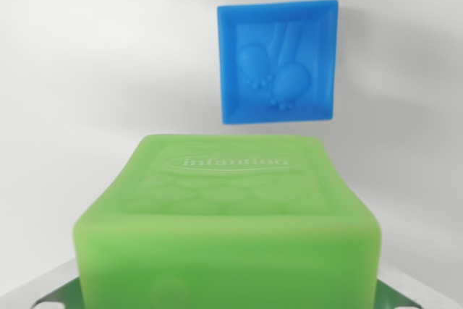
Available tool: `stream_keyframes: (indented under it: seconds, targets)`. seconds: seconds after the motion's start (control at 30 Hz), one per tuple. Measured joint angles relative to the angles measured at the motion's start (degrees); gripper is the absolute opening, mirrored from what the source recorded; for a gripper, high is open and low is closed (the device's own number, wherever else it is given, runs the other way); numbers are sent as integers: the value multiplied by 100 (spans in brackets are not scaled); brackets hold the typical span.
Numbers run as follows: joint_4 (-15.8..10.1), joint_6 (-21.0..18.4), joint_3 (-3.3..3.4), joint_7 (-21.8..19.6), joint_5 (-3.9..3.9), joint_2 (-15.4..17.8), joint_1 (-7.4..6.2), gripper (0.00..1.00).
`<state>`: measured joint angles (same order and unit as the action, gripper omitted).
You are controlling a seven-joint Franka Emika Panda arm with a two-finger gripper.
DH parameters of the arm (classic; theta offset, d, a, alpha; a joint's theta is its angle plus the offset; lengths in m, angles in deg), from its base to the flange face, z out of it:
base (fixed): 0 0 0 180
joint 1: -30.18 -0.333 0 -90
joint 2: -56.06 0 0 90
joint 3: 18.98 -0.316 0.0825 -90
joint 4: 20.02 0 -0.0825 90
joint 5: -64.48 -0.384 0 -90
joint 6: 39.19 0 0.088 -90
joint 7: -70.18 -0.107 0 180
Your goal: Stack cube
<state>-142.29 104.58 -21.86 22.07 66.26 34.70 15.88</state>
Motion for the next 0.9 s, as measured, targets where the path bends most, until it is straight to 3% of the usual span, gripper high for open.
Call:
stream_keyframes:
  seconds: [0.9]
  targets:
    - [1064, -410, 10, 884, 5, -659, 152, 0]
